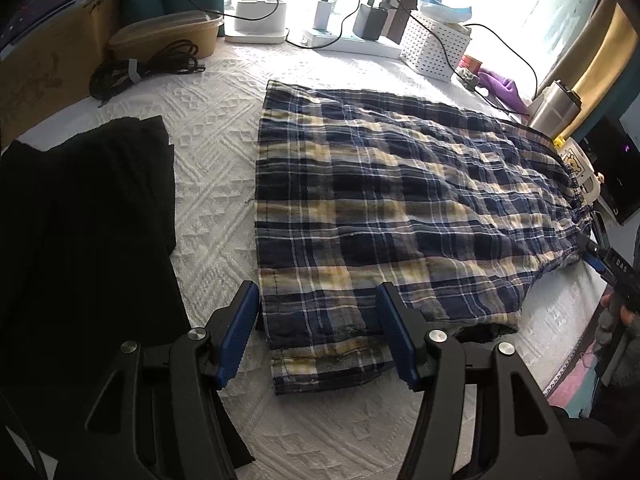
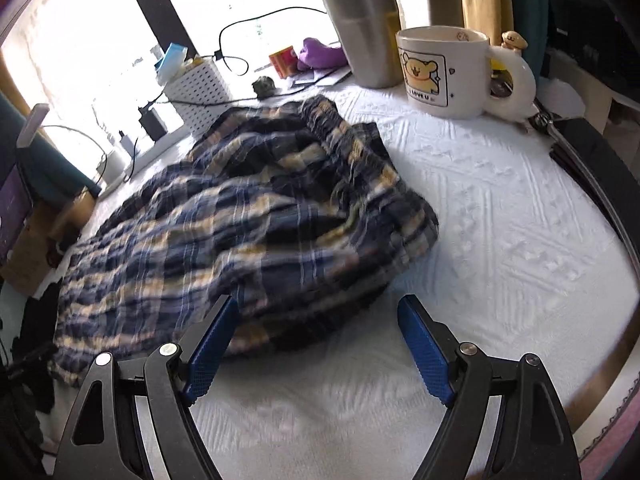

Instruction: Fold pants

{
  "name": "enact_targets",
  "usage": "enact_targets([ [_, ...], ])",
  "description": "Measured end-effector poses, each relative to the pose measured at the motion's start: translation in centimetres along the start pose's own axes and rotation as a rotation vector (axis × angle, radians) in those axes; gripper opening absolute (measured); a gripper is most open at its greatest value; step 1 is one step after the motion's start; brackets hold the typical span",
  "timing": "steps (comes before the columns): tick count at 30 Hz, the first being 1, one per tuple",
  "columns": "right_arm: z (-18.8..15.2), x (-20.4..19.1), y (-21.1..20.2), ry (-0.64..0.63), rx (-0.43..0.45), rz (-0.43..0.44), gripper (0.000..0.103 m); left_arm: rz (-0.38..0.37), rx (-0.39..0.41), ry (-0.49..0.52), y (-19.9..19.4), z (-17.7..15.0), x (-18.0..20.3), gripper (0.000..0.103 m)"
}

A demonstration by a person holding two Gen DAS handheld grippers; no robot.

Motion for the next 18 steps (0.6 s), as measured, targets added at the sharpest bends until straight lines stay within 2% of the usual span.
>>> enact_targets([
  [5,1.7,0.0,1.3,0.027,0.030,0.009,0.088,0.020,0.007,-0.032,0.3,-0.2,-0.4,0.060],
  [11,3.2,-0.4,2.5,0.034,0.057,0.005,0.089,0.051,0.027,-0.050,0.6,0.0,-0.3,0.060],
  [15,4.3,-0.5,3.3,0.061,0.050,0.039,0.089,0.078,0.027,-0.042,0.9,0.2,-0.1,0.060],
  [18,5.1,-1.0,4.0,0.059,0.041,0.063,0.081,0.089,0.030,-0.041,1.1,0.4,-0.1,0.060],
])
Point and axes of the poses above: each gripper's, at about its wrist camera, not at the fingertips, and y roughly the way its jaws point, x to its right, z to its top, the point moved 4 cm from there along y, roughly the way its jaws point, and after that the axes turned 12 degrees about -z, right-handed, at the moved point
